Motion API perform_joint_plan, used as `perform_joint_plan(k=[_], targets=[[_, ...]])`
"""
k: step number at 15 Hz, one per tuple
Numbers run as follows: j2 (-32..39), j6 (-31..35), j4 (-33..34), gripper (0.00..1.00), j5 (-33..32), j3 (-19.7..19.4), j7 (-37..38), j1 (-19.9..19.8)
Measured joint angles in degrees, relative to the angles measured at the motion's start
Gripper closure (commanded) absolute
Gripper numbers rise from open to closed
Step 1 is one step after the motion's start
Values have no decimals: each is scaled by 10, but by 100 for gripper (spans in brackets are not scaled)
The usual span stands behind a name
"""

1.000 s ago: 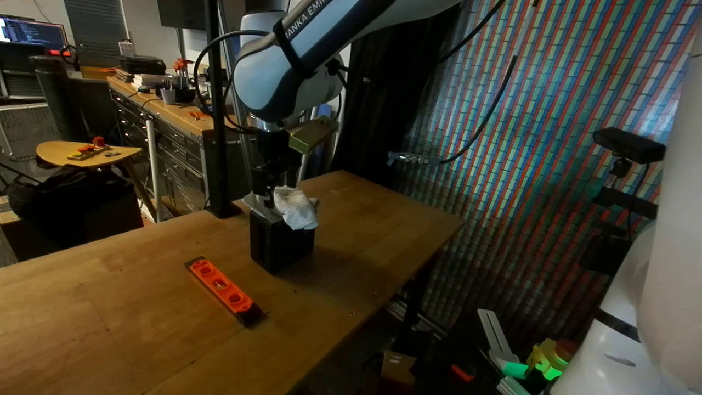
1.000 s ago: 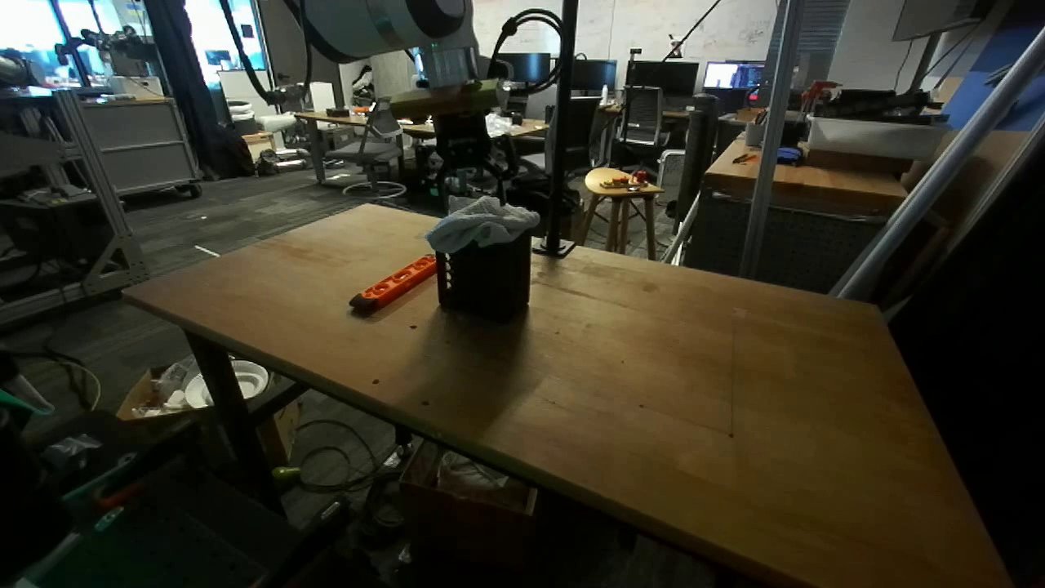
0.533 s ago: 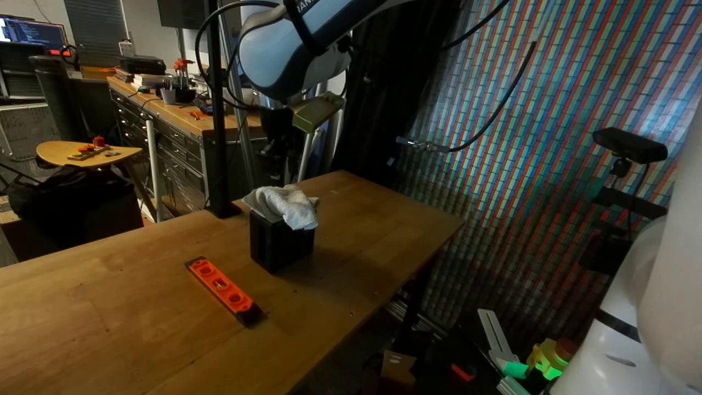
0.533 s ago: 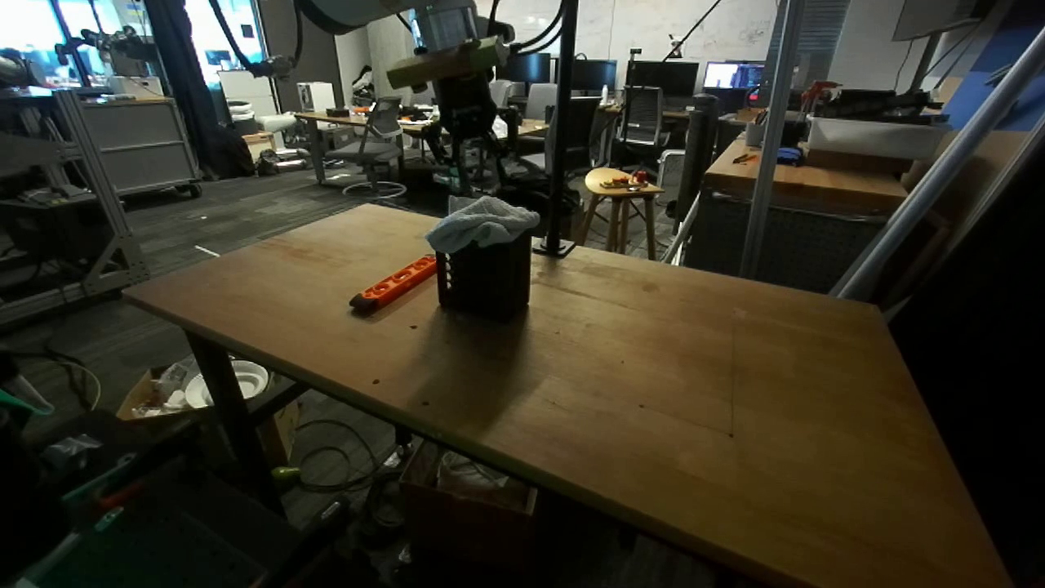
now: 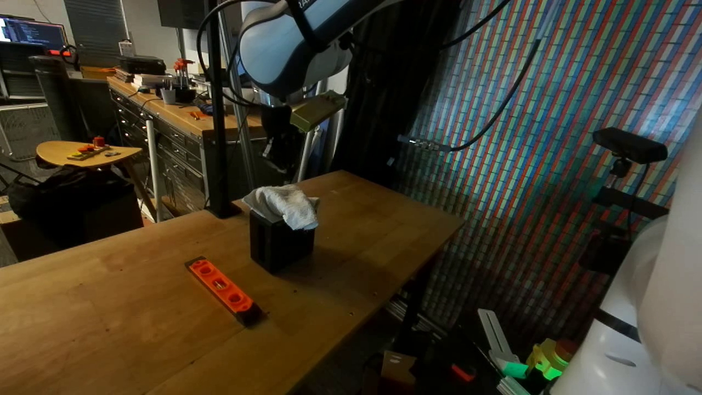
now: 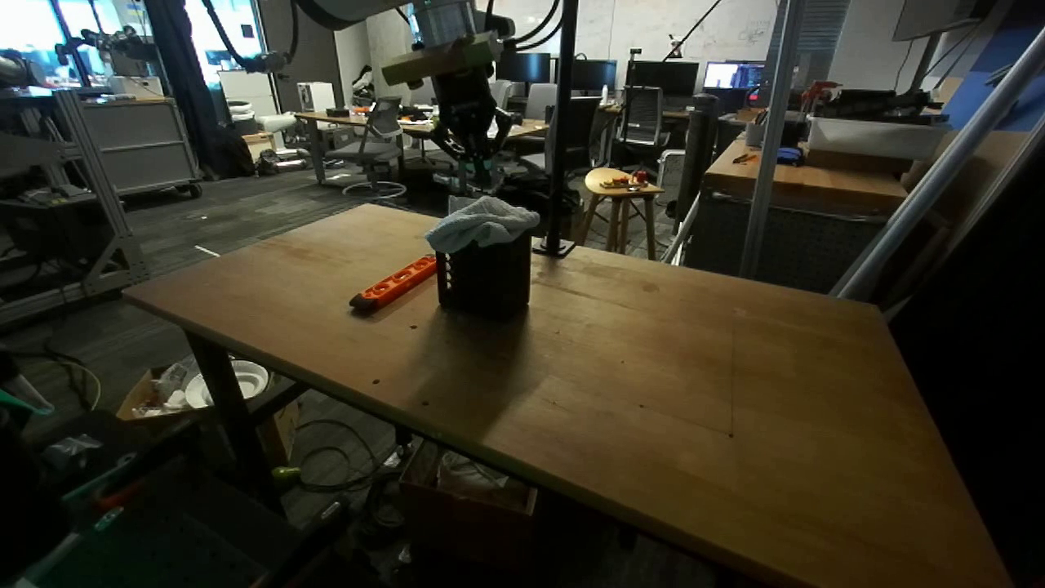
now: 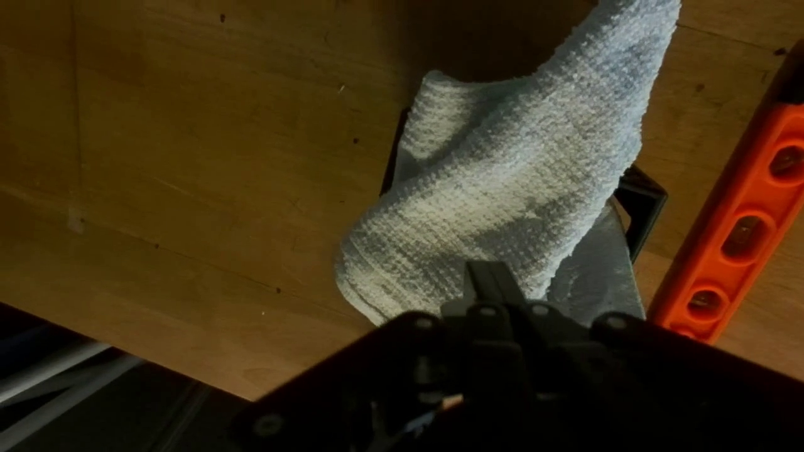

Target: Put the white towel in the black basket.

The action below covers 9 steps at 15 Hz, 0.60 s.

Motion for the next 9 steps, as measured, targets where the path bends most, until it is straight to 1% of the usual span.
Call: perform_joint_plan(k=[3,6,9], targets=[[9,0,-2,96,0,0,12,0],[27,0,-1,99,3,0,20,0],[51,1,3,98,13,-1,21,-1]])
